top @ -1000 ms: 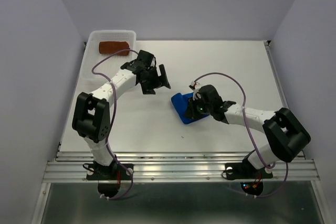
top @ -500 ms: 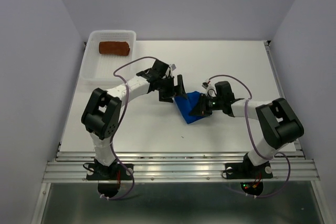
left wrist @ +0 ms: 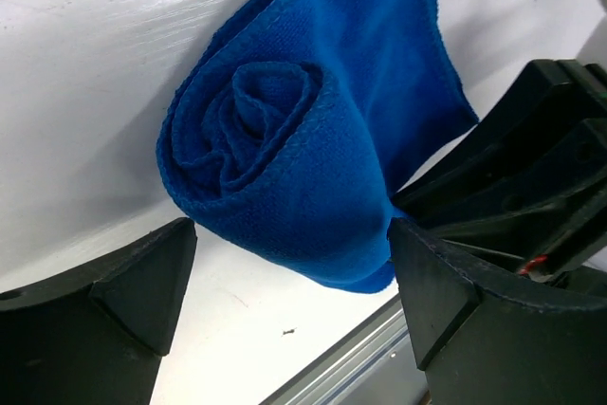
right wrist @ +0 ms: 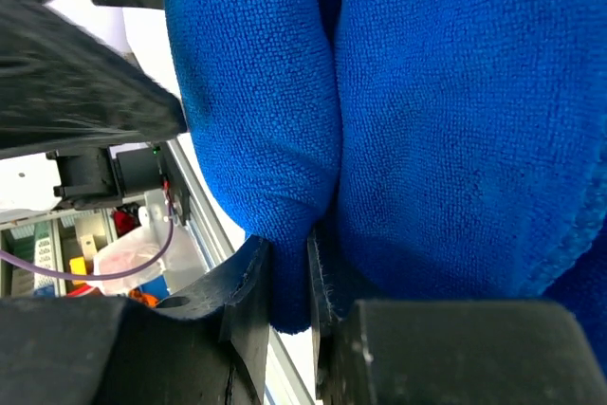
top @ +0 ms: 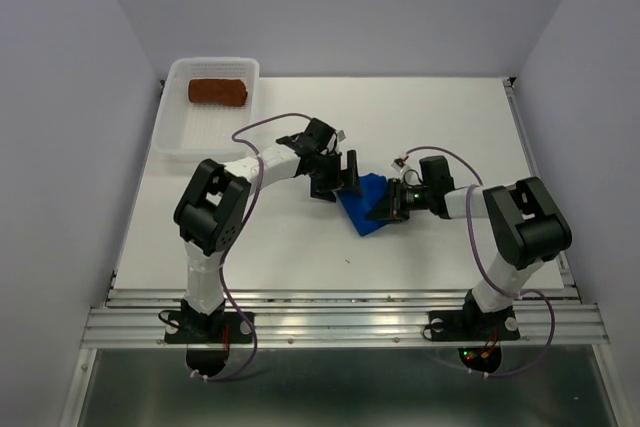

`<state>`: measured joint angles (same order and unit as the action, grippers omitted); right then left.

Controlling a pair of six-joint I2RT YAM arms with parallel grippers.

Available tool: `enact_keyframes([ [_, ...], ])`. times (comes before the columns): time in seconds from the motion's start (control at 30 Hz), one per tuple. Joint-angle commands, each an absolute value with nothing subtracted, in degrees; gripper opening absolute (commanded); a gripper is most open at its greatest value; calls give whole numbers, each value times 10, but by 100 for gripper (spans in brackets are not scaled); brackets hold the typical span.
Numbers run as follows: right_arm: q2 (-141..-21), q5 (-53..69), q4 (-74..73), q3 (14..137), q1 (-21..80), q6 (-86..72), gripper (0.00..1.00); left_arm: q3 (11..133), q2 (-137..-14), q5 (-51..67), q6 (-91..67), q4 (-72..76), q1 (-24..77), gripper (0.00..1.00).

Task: Roll the towels
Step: Roll the towel

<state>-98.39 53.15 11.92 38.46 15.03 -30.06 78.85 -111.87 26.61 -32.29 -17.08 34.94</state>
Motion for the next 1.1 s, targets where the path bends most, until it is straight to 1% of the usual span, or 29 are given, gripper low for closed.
enact_keyframes([
  [0.0, -995, 514, 116, 382, 133, -281, 22, 819, -1125, 261, -312, -186, 352, 92],
  [0.1, -990, 512, 115, 386, 127, -279, 27, 834, -1137, 247, -309, -198, 354, 83],
  [0.17, -983, 523, 115, 388, 127, -265, 35, 845, -1149, 236, -309, -211, 356, 74],
  [0.23, -963, 532, 117, 385, 127, -256, 43, 858, -1159, 236, -310, -221, 359, 58],
  [0.27, -944, 536, 120, 379, 127, -247, 45, 865, -1167, 231, -310, -225, 360, 55],
  [0.33, -921, 532, 119, 374, 127, -242, 48, 872, -1173, 220, -314, -230, 362, 54],
  [0.43, -871, 525, 106, 371, 127, -231, 56, 900, -1199, 209, -310, -257, 364, 49],
  [0.5, -841, 500, 75, 376, 127, -209, 61, 918, -1205, 199, -311, -274, 365, 49],
  [0.53, -827, 474, 49, 391, 135, -194, 62, 923, -1207, 193, -310, -286, 366, 49],
  [0.57, -797, 406, 0, 401, 154, -156, 63, 930, -1208, 187, -312, -291, 367, 49],
  [0.6, -783, 363, -30, 409, 166, -144, 63, 935, -1209, 183, -312, -295, 368, 49],
  [0.67, -754, 270, -58, 425, 199, -128, 64, 950, -1214, 170, -315, -319, 372, 49],
  [0.73, -743, 227, -69, 434, 224, -115, 65, 960, -1218, 166, -312, -329, 374, 49],
  [0.77, -741, 175, -83, 449, 255, -101, 66, 969, -1223, 164, -314, -337, 375, 49],
  [0.83, -745, 130, -94, 462, 288, -84, 67, 977, -1227, 162, -315, -345, 378, 49],
  [0.87, -749, 92, -94, 468, 303, -76, 67, 981, -1230, 161, -316, -349, 378, 49],
  [0.93, -760, 65, -87, 477, 337, -67, 67, 985, -1229, 160, -316, -354, 378, 49],
  [0.97, -769, 30, -85, 482, 356, -62, 68, 986, -1228, 159, -318, -355, 378, 49],
  [1.07, -789, 3, -90, 494, 378, -34, 69, 987, -1228, 160, -321, -356, 379, 49],
])
